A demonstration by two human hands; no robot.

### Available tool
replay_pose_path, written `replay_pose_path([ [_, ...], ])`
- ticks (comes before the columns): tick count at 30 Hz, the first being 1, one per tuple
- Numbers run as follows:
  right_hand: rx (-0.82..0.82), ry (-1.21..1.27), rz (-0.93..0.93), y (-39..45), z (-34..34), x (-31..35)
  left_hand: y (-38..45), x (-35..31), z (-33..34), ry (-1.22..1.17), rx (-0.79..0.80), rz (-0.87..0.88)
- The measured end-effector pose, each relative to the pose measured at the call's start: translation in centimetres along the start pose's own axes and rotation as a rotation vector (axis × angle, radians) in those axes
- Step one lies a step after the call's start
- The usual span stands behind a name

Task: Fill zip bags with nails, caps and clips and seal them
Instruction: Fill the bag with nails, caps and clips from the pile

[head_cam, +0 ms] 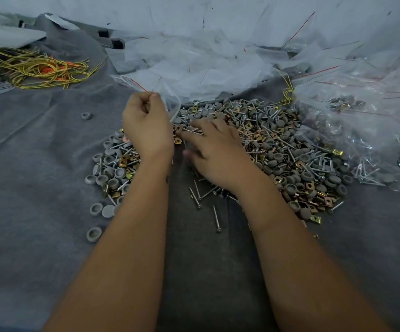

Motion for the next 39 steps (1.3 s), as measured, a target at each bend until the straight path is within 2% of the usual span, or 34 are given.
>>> replay_pose_path([
  [3, 0.099, -0.070, 0.012, 0.0, 1.1, -0.1, -0.1, -0.1, 0.2, -0.005, 0.016, 0.001],
  [8, -0.074, -0.018, 0.089, 0.0, -0.4, -0.8, -0.2, -0.2, 0.1, -0.006, 0.019, 0.000],
  [11, -0.071, -0.087, 0.140, 0.1, -0.4, -1.1, 0.0, -0.1, 0.0, 0.000, -0.003, -0.003],
  [14, -0.075, -0.148, 0.300, -0.1, -0.7, -2.7, -0.1, -0.1, 0.1, 0.007, 0.009, -0.011],
  [17, -0.001, -0.120, 0.380, -0.4, -0.4, -3.9, -0.3, -0.1, 0.4, 0.020, 0.042, -0.010],
  [20, 0.050, -0.096, 0.364, -0.4, 0.1, -4.0, -0.6, -0.1, 0.7, 0.028, 0.065, -0.014],
  [28, 0.020, 0.013, 0.327, 0.0, -0.5, -3.6, -0.6, 0.1, 0.9, 0.052, 0.094, 0.001],
  [34, 0.013, -0.085, 0.299, 0.2, -0.1, -2.7, -0.6, 0.2, 0.9, 0.027, 0.080, -0.016],
  [39, -0.037, -0.050, 0.271, 0.4, -0.2, -2.3, -0.7, 0.5, 1.1, 0.019, 0.087, -0.027],
])
Point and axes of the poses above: each hand's wrist, its own y-axis towards the middle knuckle, its own z-axis out of the palm, x = y × z, the point moved 6 cm from there along y, towards the middle knuckle, and after that the axes turned 11 degrees about -y, right-handed, at the moved point
